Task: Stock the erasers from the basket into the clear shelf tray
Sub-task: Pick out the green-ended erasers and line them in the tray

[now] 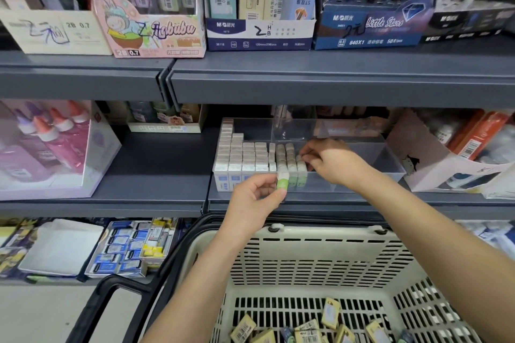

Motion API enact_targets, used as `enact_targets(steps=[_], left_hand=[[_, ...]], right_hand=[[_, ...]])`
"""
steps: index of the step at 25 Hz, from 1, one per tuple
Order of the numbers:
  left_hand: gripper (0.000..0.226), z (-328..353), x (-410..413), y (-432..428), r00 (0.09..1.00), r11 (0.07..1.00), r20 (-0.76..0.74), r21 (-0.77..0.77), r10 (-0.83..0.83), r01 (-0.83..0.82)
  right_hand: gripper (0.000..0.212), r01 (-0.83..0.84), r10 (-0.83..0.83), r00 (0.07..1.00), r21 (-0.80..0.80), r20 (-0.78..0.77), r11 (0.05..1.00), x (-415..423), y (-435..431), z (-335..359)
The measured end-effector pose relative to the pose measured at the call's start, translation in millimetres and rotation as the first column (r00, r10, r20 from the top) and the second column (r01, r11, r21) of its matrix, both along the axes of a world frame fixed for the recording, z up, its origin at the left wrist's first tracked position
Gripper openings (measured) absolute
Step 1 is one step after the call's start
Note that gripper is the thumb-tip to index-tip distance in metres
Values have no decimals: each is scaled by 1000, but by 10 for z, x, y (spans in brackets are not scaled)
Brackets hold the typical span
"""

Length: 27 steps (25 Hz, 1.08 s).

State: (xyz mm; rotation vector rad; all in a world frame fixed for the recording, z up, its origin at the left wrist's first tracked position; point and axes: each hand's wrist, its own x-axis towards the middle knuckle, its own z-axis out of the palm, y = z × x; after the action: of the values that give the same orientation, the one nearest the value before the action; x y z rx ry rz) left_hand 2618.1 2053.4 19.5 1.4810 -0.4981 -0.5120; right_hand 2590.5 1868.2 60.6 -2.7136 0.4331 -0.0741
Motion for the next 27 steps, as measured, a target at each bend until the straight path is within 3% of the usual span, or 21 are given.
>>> enact_targets(steps=[5, 7, 10, 12, 16, 19, 23, 27], left_hand=[[31, 13, -8, 4, 1000, 1000, -10, 10, -1, 1], [31, 9, -10, 4, 1000, 1000, -5, 20, 1, -1], [30, 1, -3, 3, 1000, 1000, 6, 15, 5, -5], [30, -7, -4, 2, 1000, 1000, 26, 15, -11, 11], [31, -5, -27, 10, 1000, 1000, 23, 11, 0, 0], [26, 16, 2, 81, 964, 973, 159, 51, 214, -225], [22, 42, 104, 213, 814, 855, 323, 24, 483, -518], [41, -20, 188, 264, 758, 771, 405, 172, 511, -612]], right_hand=[[25, -34, 29, 998, -105, -47, 994, -38, 3, 25], [24, -10, 17, 999, -151, 46, 988, -112, 49, 74], [18, -49, 36, 964, 45, 265, 998, -263, 208, 159], [12, -124, 68, 965, 215, 252, 969, -352, 363, 171], [7, -130, 70, 976, 295, 207, 947, -426, 359, 195], [11, -24, -95, 959, 411, 267, 911, -410, 148, 343], [6, 130, -204, 926, 239, 318, 962, -210, -114, 338], [16, 178, -178, 976, 14, 121, 984, 9, -148, 160]])
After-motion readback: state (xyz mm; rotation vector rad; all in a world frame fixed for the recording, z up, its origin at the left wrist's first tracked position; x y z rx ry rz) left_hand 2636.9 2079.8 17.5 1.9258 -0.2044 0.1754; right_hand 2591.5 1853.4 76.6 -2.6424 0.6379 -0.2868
